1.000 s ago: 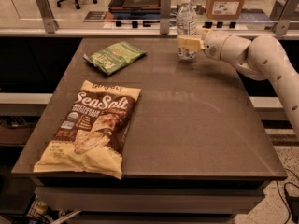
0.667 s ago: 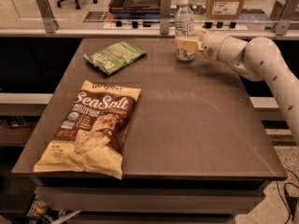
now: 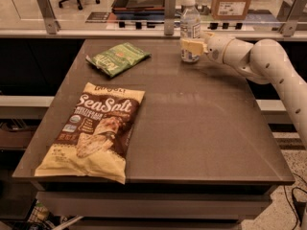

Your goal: Place blue plastic bottle upright

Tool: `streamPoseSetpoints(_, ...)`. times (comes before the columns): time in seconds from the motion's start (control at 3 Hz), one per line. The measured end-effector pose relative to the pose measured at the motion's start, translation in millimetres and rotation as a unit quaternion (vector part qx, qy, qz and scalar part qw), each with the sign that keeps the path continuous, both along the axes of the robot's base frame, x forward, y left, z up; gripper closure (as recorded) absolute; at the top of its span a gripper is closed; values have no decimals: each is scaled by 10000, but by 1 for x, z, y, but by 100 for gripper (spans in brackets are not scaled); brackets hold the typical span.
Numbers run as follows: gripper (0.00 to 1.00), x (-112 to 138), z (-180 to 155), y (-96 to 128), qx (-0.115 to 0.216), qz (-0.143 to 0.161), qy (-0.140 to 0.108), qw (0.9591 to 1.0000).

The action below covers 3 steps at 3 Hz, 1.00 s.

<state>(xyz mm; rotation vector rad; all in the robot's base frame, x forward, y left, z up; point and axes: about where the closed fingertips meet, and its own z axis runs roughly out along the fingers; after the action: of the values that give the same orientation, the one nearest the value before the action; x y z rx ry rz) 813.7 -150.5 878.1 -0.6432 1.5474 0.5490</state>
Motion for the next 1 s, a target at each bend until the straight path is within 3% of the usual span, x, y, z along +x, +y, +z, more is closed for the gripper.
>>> streamPoseSetpoints(1.0, 16, 0, 4, 0, 0, 2, 1, 10000)
